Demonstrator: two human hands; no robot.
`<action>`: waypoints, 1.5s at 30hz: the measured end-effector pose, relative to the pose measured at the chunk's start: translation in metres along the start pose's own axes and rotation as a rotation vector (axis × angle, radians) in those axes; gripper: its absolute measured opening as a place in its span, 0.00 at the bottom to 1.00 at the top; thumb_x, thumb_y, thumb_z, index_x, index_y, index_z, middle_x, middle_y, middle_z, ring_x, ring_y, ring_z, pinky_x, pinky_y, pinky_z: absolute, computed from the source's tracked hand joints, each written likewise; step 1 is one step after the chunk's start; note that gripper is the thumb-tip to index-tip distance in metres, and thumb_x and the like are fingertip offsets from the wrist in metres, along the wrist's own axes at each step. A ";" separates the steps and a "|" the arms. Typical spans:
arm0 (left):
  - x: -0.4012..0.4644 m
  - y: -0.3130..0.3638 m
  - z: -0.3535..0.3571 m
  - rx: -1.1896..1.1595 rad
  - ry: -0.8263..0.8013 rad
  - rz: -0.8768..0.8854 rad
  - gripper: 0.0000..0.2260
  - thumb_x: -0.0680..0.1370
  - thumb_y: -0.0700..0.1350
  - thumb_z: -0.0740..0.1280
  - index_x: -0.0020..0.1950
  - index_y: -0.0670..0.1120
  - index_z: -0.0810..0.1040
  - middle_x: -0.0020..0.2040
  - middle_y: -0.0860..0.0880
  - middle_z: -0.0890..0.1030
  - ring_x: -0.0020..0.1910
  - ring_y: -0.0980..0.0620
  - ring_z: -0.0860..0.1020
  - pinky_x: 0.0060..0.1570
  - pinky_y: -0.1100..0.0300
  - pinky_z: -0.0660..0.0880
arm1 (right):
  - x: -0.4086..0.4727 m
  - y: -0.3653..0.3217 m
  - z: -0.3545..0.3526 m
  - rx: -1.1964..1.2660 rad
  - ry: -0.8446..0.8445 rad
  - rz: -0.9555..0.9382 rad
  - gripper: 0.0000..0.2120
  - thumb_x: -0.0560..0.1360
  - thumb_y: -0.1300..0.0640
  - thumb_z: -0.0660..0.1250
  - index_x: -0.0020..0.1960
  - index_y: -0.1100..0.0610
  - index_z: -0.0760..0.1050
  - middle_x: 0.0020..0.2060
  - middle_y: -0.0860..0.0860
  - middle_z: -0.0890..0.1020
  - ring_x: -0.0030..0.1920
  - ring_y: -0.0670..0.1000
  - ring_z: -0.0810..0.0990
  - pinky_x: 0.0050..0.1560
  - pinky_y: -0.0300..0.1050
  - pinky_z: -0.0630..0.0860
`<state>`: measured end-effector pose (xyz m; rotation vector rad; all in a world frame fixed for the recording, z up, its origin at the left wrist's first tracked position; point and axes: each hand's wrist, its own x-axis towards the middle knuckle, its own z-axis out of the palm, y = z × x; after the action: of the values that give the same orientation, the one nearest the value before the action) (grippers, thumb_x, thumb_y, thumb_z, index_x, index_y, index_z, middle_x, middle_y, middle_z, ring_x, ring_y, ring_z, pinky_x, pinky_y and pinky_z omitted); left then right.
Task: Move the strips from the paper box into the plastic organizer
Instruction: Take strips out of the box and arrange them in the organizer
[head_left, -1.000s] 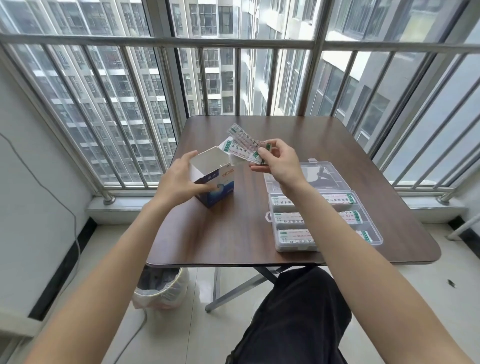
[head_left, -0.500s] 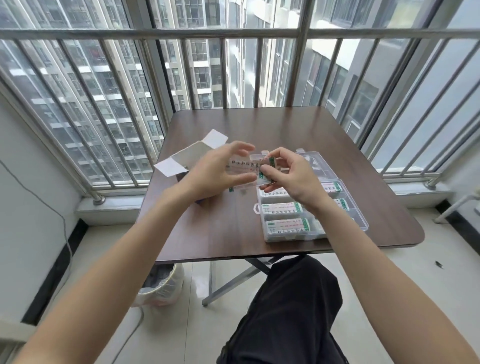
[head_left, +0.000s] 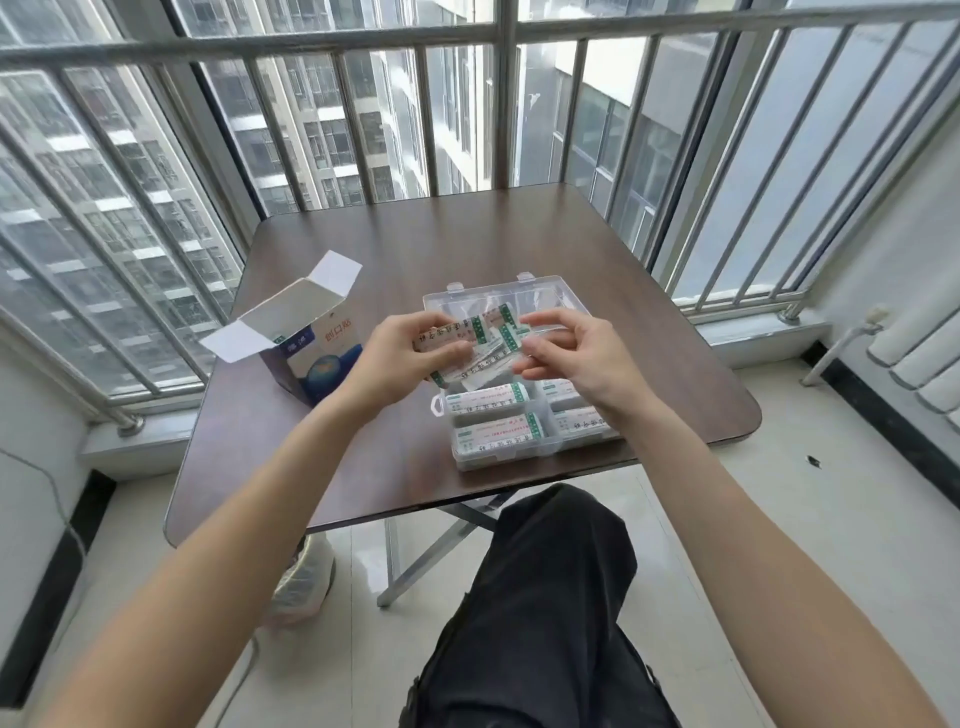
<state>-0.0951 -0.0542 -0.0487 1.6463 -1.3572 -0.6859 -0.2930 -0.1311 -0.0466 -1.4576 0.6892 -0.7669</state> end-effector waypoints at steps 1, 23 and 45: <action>0.000 -0.001 0.002 -0.016 -0.005 -0.011 0.05 0.72 0.46 0.72 0.47 0.50 0.80 0.40 0.53 0.83 0.35 0.61 0.80 0.39 0.63 0.77 | -0.001 0.002 -0.002 -0.007 0.007 0.005 0.12 0.75 0.67 0.66 0.58 0.65 0.74 0.32 0.53 0.84 0.35 0.50 0.84 0.38 0.37 0.80; -0.020 -0.018 -0.015 -0.267 0.217 -0.064 0.03 0.76 0.39 0.67 0.46 0.47 0.77 0.31 0.57 0.82 0.29 0.61 0.78 0.29 0.69 0.73 | 0.001 0.014 -0.012 -0.456 -0.119 -0.147 0.07 0.72 0.66 0.71 0.48 0.58 0.79 0.43 0.47 0.82 0.44 0.41 0.81 0.50 0.34 0.76; -0.011 -0.012 0.027 0.106 0.125 -0.082 0.08 0.74 0.51 0.70 0.49 0.48 0.80 0.44 0.52 0.83 0.41 0.57 0.81 0.40 0.59 0.80 | 0.004 0.019 -0.013 -0.459 0.146 -0.031 0.11 0.79 0.53 0.62 0.57 0.57 0.77 0.44 0.53 0.83 0.33 0.43 0.79 0.34 0.38 0.77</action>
<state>-0.1145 -0.0504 -0.0733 1.8067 -1.2611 -0.5568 -0.3008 -0.1426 -0.0654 -1.8409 1.0036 -0.7760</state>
